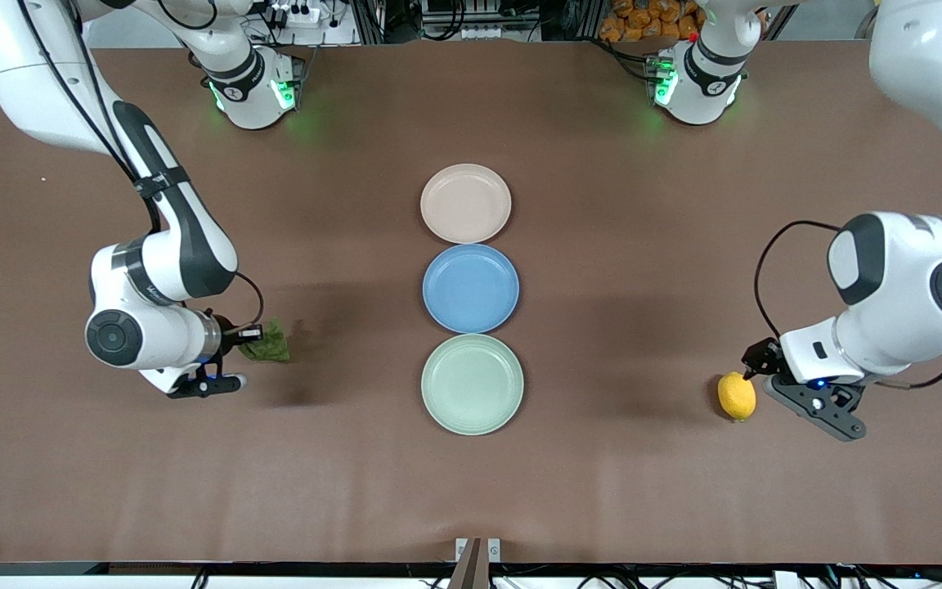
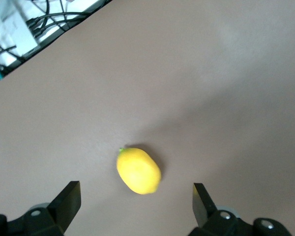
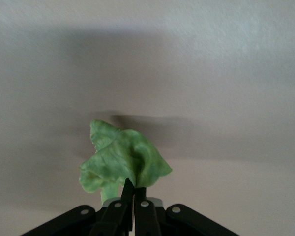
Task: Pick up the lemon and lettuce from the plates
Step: 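Lower the lemon and lettuce onto the table beside the plates with both grippers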
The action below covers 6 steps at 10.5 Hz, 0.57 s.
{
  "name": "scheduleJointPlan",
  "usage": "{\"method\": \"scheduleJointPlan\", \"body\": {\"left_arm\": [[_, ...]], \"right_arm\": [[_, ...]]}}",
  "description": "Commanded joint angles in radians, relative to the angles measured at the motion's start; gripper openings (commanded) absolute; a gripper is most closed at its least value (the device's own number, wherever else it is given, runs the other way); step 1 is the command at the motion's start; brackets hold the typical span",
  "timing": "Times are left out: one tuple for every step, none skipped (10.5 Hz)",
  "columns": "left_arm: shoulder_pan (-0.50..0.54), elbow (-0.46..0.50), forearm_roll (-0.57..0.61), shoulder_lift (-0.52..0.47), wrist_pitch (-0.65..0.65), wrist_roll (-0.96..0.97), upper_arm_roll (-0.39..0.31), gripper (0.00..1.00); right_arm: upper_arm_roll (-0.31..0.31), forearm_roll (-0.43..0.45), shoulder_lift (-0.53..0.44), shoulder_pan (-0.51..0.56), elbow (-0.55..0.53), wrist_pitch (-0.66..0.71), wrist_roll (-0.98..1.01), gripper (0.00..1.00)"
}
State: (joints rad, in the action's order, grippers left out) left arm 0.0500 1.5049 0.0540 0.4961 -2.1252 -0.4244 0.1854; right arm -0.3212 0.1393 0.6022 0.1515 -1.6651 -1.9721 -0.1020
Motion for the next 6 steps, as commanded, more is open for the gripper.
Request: {"method": "scheduleJointPlan", "body": {"left_arm": [[-0.070,-0.047,-0.013,-0.037,0.129,0.232,-0.006,1.00],[-0.087,-0.058,-0.008,-0.054,0.169,0.324,-0.004,1.00],[-0.094,-0.060,-0.006,-0.088,0.207,0.407,-0.006,1.00],[-0.096,-0.074,-0.002,-0.108,0.261,0.429,-0.006,1.00],[-0.094,-0.100,-0.008,-0.122,0.324,0.432,-0.006,1.00],[-0.094,-0.106,-0.006,-0.152,0.384,0.450,-0.006,1.00]], "right_arm": [[-0.022,0.019,-0.051,0.057,-0.080,-0.027,0.057,0.16],[-0.024,0.017,-0.051,0.080,-0.088,-0.028,0.085,0.19],[-0.024,0.017,-0.051,0.082,-0.091,-0.028,0.088,0.40],[-0.022,0.017,-0.050,0.083,-0.093,-0.028,0.088,0.64],[-0.022,0.017,-0.050,0.089,-0.093,-0.028,0.088,0.87],[-0.022,0.016,-0.050,0.091,-0.091,-0.024,0.088,1.00]]}}
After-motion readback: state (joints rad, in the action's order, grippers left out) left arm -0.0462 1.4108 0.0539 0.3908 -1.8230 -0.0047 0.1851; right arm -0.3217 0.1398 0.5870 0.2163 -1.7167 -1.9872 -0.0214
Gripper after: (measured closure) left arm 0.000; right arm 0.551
